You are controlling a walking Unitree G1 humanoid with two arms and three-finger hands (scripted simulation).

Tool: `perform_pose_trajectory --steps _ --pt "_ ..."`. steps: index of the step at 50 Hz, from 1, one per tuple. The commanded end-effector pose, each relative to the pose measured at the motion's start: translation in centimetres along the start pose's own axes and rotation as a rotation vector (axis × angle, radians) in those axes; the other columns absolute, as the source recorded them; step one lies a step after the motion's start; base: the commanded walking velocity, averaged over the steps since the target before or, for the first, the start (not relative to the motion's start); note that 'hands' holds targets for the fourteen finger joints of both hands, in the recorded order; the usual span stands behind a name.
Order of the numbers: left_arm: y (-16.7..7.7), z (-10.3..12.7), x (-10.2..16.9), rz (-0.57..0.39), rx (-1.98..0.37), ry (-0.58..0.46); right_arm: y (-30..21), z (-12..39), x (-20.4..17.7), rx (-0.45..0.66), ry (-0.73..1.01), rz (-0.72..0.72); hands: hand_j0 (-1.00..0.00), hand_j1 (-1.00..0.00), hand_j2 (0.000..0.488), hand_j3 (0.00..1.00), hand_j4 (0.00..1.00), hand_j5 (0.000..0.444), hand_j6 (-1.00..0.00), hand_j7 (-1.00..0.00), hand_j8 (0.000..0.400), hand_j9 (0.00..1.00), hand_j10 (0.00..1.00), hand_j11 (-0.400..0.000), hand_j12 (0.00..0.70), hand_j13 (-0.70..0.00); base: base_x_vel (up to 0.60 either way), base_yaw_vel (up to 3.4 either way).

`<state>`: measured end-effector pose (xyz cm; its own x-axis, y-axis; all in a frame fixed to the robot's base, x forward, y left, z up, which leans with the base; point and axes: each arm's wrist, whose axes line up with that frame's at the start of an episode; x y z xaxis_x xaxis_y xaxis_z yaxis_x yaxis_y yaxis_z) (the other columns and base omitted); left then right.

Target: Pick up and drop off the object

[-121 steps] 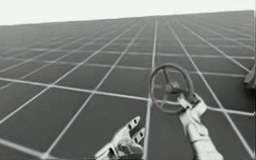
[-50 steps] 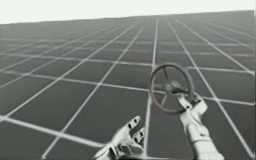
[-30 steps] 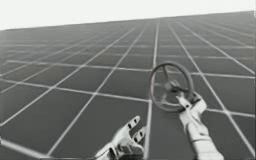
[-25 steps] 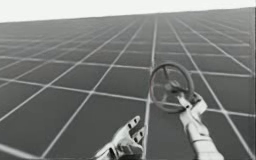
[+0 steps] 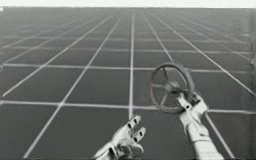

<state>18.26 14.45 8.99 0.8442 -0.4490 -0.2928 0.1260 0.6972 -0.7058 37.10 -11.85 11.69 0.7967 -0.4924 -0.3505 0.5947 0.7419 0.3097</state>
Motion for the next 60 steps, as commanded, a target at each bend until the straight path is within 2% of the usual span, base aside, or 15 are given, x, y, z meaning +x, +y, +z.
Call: perform_pose_trajectory --steps 1,60 --pt "-0.23 0.14 -0.18 0.002 0.011 -0.007 0.69 0.86 -0.31 0.034 -0.024 0.034 0.0 0.0 0.0 1.0 1.0 0.0 0.0 0.0 0.0 1.0 1.0 -0.4 0.0 -0.7 0.39 -0.4" --pt "-0.23 0.14 -0.18 0.002 0.011 -0.007 0.69 0.86 -0.31 0.034 -0.024 0.034 0.0 0.0 0.0 1.0 1.0 0.0 0.0 0.0 0.0 1.0 1.0 -0.4 0.0 -0.7 0.45 -0.29"
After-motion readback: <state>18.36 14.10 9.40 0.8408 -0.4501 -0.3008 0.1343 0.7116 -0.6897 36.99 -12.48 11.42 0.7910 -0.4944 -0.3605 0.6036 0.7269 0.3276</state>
